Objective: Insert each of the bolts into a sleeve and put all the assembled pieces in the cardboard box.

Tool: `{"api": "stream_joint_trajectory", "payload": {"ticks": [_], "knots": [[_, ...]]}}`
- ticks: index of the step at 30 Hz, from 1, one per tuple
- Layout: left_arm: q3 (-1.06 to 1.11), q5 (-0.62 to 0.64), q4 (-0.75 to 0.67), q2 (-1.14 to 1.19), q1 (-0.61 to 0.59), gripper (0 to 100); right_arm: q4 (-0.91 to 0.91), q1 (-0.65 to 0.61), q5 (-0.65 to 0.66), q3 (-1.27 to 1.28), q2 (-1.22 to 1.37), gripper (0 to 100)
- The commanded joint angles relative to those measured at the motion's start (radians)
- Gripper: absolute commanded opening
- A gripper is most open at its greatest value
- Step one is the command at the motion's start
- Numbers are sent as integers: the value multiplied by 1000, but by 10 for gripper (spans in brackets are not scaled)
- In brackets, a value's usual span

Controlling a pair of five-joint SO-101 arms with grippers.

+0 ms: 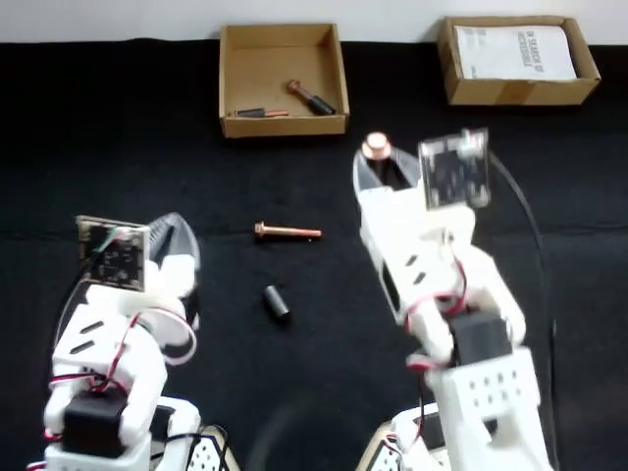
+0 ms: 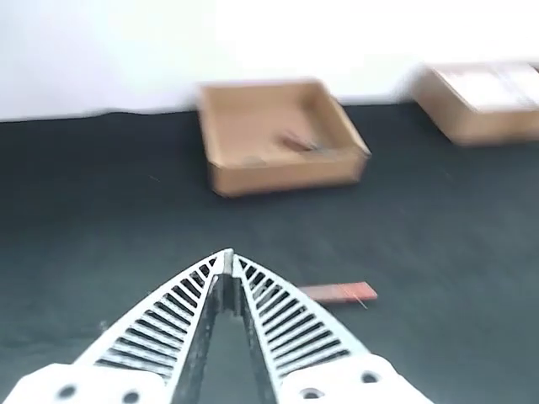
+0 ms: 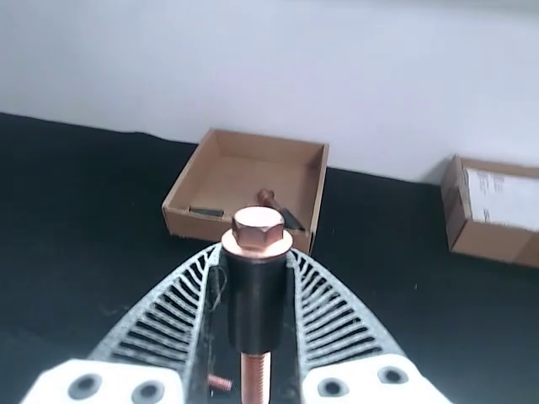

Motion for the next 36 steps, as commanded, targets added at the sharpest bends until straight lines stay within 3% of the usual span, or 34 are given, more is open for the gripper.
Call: {"api": "stream_joint_trajectory", "payload": {"ticks": [1, 7, 13, 21, 26, 31, 36], "knots": [[162, -48, -222, -97, -87, 9, -28, 10, 9, -288, 236, 7], [406, -132, -451, -232, -143, 9, -28, 2, 92, -690, 661, 7], [561, -127, -545, -228, -249, 9, -28, -44, 250, -1012, 1010, 7], [568, -126, -385, -228, -297, 9, -44, -81, 700, -1290, 1342, 7], [568, -126, -290, -229, -338, 9, -228, -88, 936, -1423, 1529, 7], [568, -123, -210, -229, -371, 9, -392, -94, 1045, -1508, 1689, 7], [568, -25, -107, -231, -371, 9, -536, -79, 1057, -1557, 1837, 7]]}}
